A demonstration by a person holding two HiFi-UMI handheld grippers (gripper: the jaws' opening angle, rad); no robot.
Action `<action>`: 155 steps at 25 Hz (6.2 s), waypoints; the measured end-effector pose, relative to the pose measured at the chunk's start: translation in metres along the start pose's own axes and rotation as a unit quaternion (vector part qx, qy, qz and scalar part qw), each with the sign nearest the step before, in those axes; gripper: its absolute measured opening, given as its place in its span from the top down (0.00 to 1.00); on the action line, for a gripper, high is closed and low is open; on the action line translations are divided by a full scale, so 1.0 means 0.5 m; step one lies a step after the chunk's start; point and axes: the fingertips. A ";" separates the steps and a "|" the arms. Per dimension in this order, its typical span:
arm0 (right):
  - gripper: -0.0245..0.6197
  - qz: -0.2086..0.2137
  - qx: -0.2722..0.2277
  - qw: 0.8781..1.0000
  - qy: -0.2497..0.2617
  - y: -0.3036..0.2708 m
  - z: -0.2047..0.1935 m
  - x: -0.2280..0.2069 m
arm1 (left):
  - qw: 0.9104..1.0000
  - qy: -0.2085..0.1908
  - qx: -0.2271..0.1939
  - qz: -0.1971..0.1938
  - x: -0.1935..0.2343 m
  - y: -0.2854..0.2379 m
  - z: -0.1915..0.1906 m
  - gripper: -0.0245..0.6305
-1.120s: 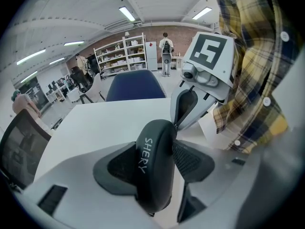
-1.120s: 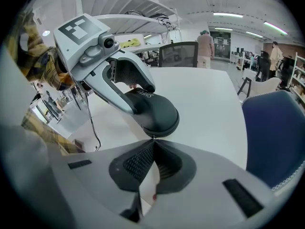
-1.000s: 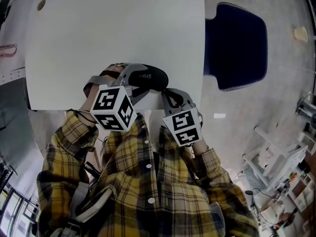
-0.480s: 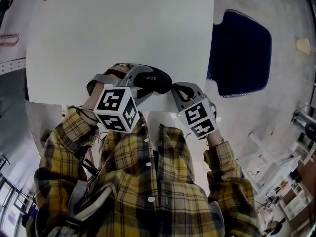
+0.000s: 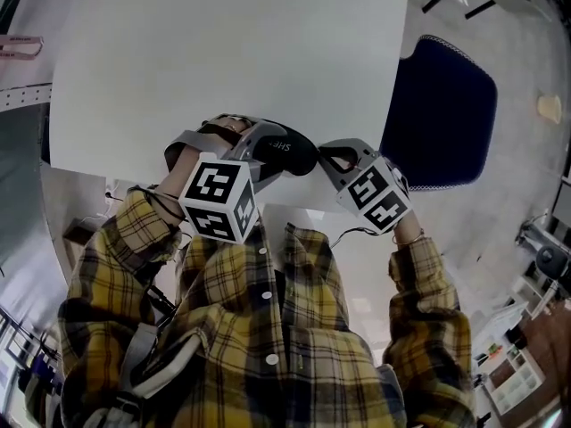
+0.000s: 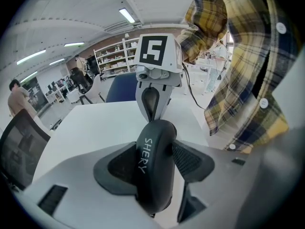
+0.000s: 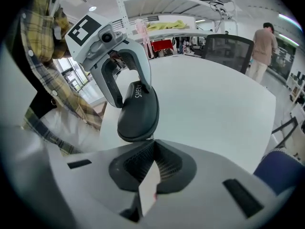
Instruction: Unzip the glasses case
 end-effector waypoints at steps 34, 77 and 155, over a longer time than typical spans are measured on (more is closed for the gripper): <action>0.96 -0.026 -0.027 0.999 0.033 -0.011 0.046 0.002 | 0.981 0.190 -0.030 0.022 0.034 0.061 0.001 0.60; 0.96 -0.098 -0.058 0.985 -0.127 -0.059 0.086 0.103 | 0.870 0.474 -0.076 0.116 0.082 0.040 -0.071 0.54; 0.94 0.047 0.127 0.907 0.399 -0.106 0.241 -0.136 | 0.865 0.491 -0.097 0.042 0.089 0.034 -0.089 0.54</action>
Point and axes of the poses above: the fingertips, and each gripper's own axes: y backward along the fingers, x to its left, z out of its top, and after that the axes turned 2 degrees about z, right-handed
